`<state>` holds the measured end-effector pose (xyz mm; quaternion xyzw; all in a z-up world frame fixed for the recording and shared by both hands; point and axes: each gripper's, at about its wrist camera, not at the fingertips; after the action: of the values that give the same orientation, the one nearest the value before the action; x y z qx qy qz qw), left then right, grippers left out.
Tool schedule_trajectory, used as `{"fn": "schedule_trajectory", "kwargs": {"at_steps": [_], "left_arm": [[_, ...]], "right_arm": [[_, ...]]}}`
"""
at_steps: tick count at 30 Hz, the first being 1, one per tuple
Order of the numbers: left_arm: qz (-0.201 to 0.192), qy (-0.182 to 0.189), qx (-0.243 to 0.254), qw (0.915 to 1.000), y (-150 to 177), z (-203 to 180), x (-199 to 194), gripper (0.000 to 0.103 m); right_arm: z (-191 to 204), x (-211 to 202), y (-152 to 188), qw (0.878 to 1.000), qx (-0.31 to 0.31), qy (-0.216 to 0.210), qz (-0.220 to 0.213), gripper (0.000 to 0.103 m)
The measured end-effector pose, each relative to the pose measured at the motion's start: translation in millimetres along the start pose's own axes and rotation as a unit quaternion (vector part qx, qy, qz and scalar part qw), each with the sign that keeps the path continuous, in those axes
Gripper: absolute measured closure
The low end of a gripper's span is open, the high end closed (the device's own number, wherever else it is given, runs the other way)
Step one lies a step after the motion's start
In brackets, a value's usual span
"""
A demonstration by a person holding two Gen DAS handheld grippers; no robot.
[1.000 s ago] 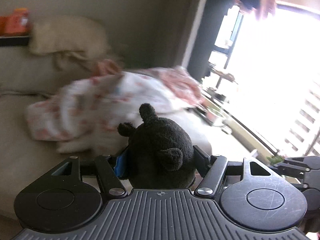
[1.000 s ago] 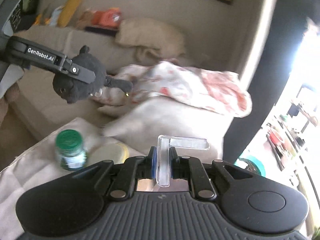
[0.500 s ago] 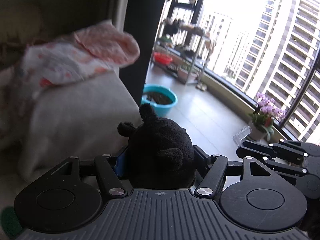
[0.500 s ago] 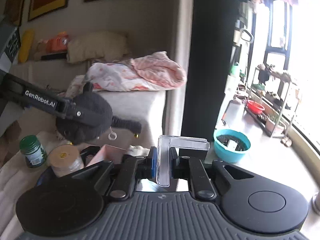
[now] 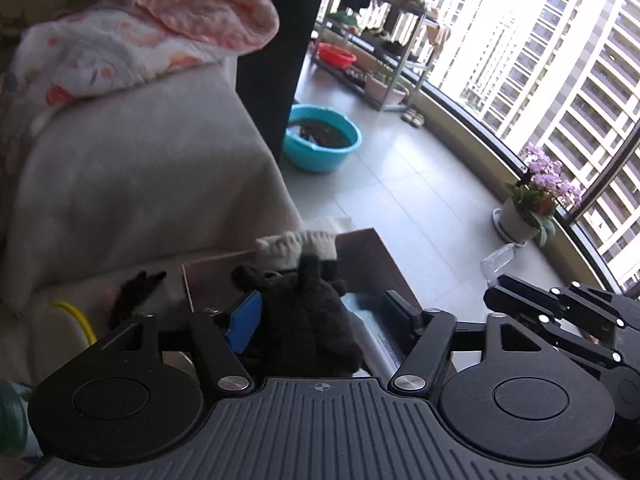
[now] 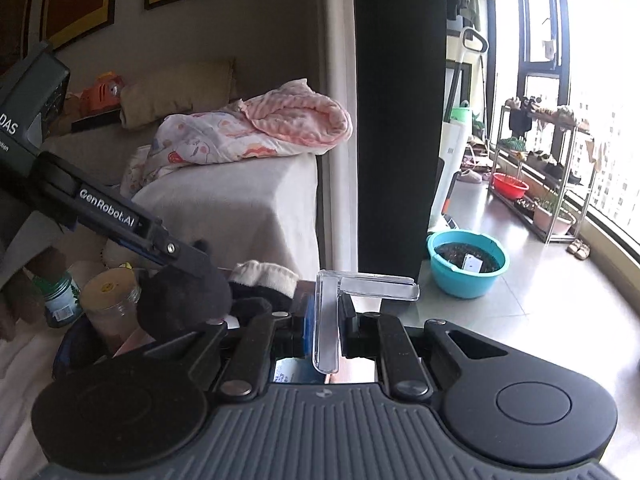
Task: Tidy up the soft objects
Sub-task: 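Lower the black plush and clear piece into the pink box, open both grippers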
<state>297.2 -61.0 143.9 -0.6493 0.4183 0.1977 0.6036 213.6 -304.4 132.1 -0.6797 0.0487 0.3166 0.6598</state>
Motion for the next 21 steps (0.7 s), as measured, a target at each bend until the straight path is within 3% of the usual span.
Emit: {"fn": "schedule_trajectory", "kwargs": {"at_steps": [5, 9, 13, 16, 21], "left_arm": [[-0.039, 0.021, -0.006, 0.9990, 4, 1, -20, 0.034], [-0.012, 0.003, 0.005, 0.9999, 14, -1, -21, 0.034], [0.010, 0.022, -0.009, 0.9997, 22, 3, -6, 0.037], [-0.010, 0.039, -0.029, 0.9988, 27, 12, -15, 0.037], [-0.059, 0.045, -0.062, 0.9953, 53, 41, -59, 0.037]], "right_arm": [[0, 3, 0, 1.000, 0.019, -0.017, 0.004, 0.091], [3, 5, -5, 0.998, 0.035, -0.049, -0.001, 0.091], [5, 11, -19, 0.994, 0.072, -0.078, -0.016, 0.091], [5, 23, -25, 0.989, 0.107, -0.099, -0.008, 0.091], [12, 55, -24, 0.987, 0.115, -0.103, 0.033, 0.090]]}}
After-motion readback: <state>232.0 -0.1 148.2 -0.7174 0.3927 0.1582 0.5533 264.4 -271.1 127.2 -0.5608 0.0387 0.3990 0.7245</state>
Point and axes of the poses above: each gripper's, at about its wrist camera, not at the fingertips, and x roughly the way its jaws point, z to its left, y to its underside, and after that the axes turned 5 degrees about -y, right-handed
